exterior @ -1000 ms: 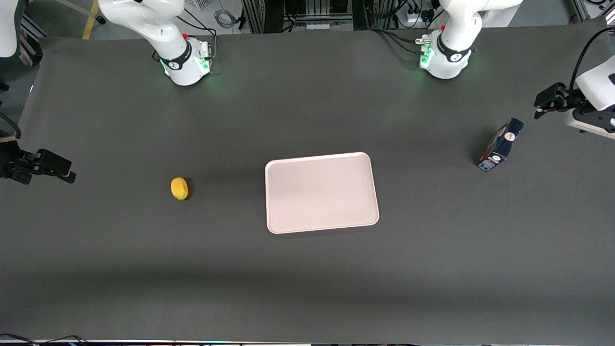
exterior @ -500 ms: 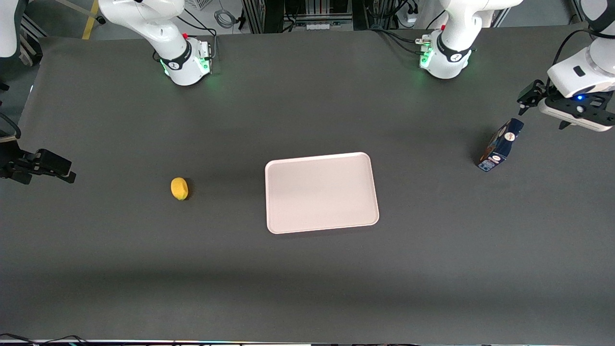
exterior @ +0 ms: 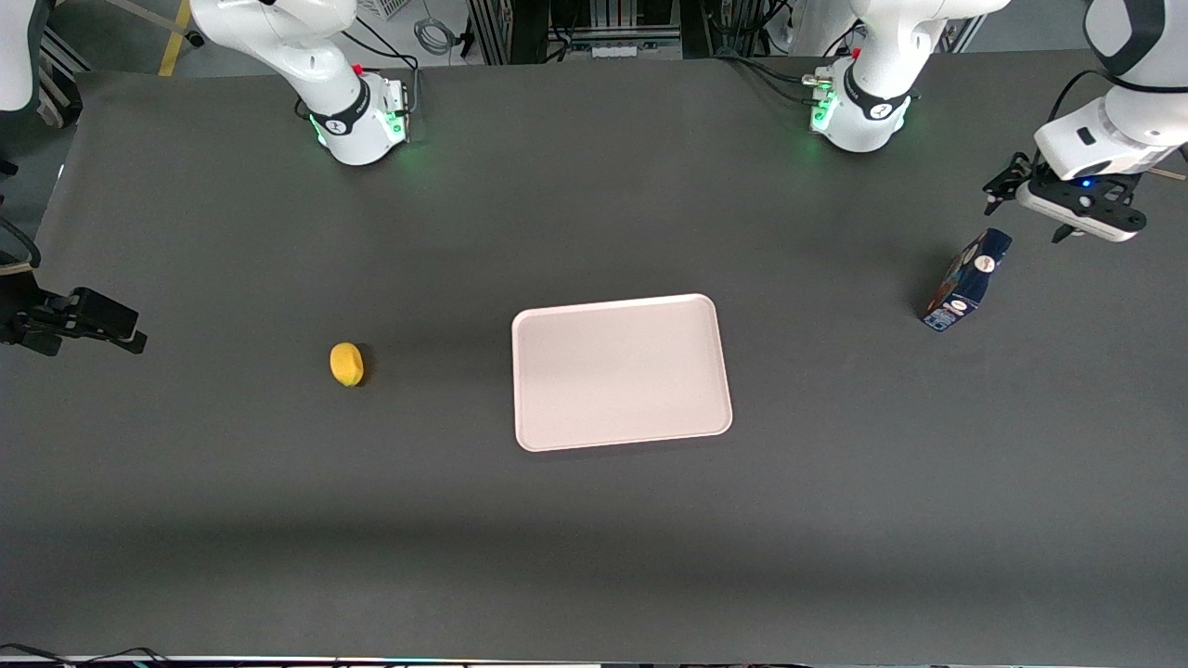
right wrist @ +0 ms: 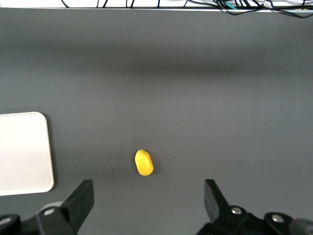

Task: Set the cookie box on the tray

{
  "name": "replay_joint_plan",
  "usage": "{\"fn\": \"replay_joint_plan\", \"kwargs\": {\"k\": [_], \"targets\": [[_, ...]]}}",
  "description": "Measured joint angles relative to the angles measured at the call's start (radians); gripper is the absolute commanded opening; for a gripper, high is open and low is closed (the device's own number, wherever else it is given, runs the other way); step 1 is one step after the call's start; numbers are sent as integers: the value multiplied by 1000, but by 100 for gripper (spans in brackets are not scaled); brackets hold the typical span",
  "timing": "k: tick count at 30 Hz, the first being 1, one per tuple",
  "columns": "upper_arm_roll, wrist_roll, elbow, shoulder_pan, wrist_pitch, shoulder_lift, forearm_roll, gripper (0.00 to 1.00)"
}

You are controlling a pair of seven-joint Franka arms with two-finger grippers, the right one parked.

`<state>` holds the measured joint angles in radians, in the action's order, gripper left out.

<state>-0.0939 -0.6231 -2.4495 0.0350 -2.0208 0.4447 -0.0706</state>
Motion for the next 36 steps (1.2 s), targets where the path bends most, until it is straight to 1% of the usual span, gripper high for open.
{"fn": "replay_joint_plan", "kwargs": {"k": [3,6,9,16,20,26,36], "targets": [[0,-2,-32,0,-17,16,-10,100],[0,-3,-69,0,-55,33,-43,100],[-11,-3,-113,0,-102,48,-59,100],[-92,-59,-210,1,-258,55,-72,100],[-122,-70,-249,1,-309,51,-73,100],[-137,-72,-271,1,-363,26,-73,100],[-141,-74,-296,1,-483,-58,-74,100]]}}
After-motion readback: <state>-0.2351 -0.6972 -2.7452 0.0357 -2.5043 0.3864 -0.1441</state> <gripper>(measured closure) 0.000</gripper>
